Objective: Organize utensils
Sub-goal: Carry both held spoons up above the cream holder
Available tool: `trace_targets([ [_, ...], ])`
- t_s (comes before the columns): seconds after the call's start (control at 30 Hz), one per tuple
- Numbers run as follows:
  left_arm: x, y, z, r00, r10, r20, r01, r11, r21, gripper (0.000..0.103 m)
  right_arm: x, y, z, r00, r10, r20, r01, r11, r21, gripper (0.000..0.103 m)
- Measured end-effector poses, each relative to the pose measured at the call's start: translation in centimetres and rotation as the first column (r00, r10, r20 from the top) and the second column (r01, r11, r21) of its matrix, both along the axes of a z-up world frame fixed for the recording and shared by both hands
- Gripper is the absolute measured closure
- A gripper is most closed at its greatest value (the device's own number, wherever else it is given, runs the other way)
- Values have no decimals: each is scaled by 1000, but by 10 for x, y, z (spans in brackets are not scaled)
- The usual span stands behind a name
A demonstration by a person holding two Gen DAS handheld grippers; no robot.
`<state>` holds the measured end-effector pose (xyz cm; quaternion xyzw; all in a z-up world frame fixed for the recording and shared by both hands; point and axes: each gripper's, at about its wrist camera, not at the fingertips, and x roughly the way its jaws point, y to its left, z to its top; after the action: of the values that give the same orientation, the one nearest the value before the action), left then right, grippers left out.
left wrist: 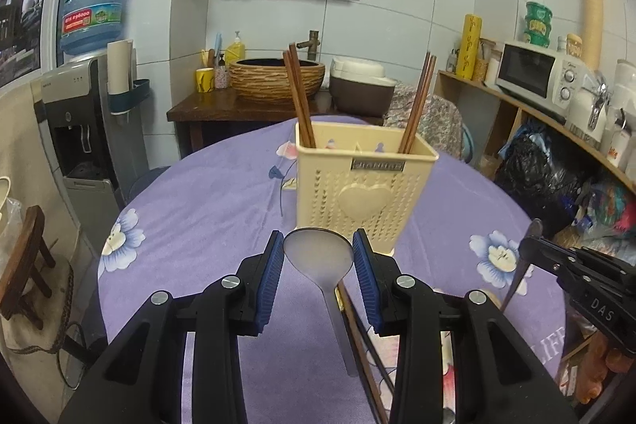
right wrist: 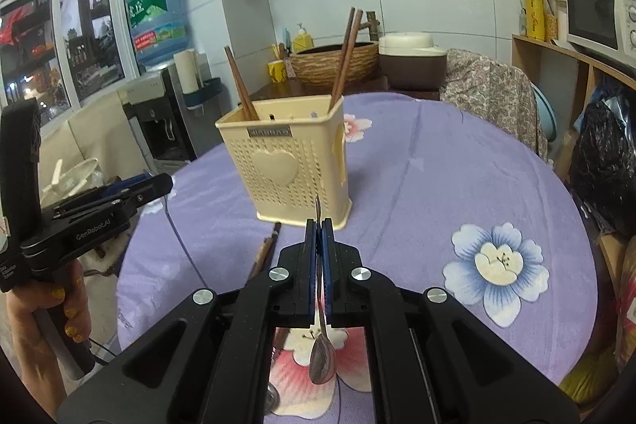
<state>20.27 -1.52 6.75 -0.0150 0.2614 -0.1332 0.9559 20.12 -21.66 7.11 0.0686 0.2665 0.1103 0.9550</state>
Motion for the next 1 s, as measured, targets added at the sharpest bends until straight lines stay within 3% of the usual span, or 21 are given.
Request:
trace_targets([
  [0.27,24,14,90,986,-22,166,41,993,-108,67,33,7,83,975,28,219,-39,998,43,100],
  [0.4,54,7,128,968,5,249,22,994,-104,67,62,14,123,954,0,299,-21,997,68,100],
  [0.5,75,-1,135,961,18,274,7,996,-92,67,90,20,135,945,-38,324,19,998,61,100],
  [0.6,95,-16,126,961,33,275,-22,999,-42,67,113,29,131,943,-49,330,47,999,15,100],
  [0.73,105,-22,103,969,34,243,-33,999,-8,67,136,36,104,952,-62,300,74,997,-27,100],
  [1.0,109,-25,64,982,15,187,-22,999,38,67,142,42,52,969,-40,245,58,996,-67,100],
])
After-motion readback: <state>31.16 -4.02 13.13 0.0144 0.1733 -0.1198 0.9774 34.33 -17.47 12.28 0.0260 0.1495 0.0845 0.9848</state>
